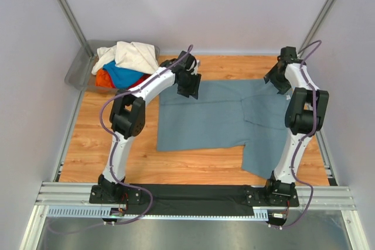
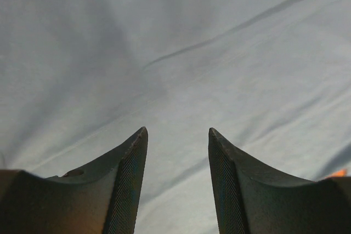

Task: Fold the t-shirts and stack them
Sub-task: Fold the tshirt

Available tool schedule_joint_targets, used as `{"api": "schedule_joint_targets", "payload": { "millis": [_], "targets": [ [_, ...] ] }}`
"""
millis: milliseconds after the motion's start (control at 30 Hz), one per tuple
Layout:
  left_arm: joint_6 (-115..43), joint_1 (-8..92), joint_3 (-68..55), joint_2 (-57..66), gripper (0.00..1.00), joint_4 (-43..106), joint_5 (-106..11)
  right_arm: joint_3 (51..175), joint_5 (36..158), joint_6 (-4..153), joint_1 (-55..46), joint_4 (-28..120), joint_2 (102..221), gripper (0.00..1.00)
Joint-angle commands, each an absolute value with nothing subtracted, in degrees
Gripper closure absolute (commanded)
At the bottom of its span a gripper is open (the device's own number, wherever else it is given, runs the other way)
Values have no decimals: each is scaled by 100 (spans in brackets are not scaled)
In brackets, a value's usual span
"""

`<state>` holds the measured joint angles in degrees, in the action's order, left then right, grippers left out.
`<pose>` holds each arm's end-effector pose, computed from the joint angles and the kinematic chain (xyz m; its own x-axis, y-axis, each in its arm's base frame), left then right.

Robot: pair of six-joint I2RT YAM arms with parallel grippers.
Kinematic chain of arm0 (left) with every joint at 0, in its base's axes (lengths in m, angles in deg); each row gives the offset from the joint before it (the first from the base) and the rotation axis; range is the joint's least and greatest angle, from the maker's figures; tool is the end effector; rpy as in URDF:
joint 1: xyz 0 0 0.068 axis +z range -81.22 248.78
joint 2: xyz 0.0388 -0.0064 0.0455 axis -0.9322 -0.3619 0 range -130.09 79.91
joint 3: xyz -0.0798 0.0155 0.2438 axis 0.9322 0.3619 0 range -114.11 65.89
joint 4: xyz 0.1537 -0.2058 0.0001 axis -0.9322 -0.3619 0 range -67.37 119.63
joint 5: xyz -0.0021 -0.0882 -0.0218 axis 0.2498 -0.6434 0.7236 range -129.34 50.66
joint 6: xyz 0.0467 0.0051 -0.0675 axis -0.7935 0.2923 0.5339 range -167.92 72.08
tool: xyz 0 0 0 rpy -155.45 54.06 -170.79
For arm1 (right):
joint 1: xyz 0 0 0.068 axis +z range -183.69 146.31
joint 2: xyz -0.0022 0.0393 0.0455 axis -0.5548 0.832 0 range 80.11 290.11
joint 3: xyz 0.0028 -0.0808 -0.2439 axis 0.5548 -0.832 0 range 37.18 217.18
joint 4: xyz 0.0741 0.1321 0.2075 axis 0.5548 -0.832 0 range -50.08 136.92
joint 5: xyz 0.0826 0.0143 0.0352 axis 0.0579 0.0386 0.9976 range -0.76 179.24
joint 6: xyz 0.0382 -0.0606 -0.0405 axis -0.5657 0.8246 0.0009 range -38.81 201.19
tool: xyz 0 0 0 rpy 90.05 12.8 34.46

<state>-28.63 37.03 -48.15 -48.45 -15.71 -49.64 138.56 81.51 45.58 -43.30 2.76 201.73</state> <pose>0.4134 -0.2709 0.1818 -0.8891 0.1680 -0.4258 0.3187 0.8948 -0.3126 0.4504 -0.0859 0.1668 -0.5932 0.6855 -0.4220 0.6987 0.6988 0.1530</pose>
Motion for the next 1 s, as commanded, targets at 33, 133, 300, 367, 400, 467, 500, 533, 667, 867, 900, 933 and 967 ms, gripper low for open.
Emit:
{"api": "schedule_joint_targets", "payload": {
  "millis": [33, 133, 300, 367, 400, 467, 500, 533, 667, 867, 900, 933, 967],
  "targets": [
    [-3236, 3995, -4871, -5271, 44, -1748, -4918, 14562, 7272, 4323, -4170, -212, 20921, 27],
    [-3315, 4153, -5178, -5622, 44, -1809, -4927, 14800, 7176, 4419, -4160, -238, 21290, 27],
    [-3316, 4364, -5741, -6281, 44, -1941, -5076, 15976, 7096, 4955, -4187, -493, 22089, 26],
    [-3377, 4426, -6232, -6484, 43, -2151, -5102, 16546, 7358, 5095, -4204, -608, 22397, 26],
    [-3403, 4426, -6530, -6589, 43, -2230, -5085, 16698, 7464, 5218, -4213, -642, 22477, 26],
    [-3395, 4426, -6638, -6547, 42, -2293, -5155, 17014, 7526, 5289, -4213, -730, 22556, 26],
    [-3369, 4417, -6621, -6355, 40, -2293, -5242, 17181, 7561, 5359, -4213, -739, 22531, 26],
    [-3342, 4417, -6534, -6222, 40, -2293, -5243, 17244, 7605, 5377, -4213, -853, 22487, 25],
    [-3281, 4251, -6016, -5048, 26, -2573, -5077, 17158, 7527, 5237, -4275, -1722, 21647, 16],
    [-2824, 4118, -3592, -2955, 30, -2215, -4979, 13865, 8369, 4816, -4643, -1400, 18942, 9],
    [-2745, 4127, -2884, -2377, 34, -2170, -4953, 13478, 8457, 4806, -4661, -1320, 18657, 9],
    [-2579, 4127, -2546, -2110, 36, -2074, -4918, 12978, 8597, 4858, -4653, -1233, 18228, 9],
    [-2499, 4136, -2195, -1577, 39, -2012, -4927, 12747, 8703, 4885, -4644, -1223, 18058, 10]
  ]
}}
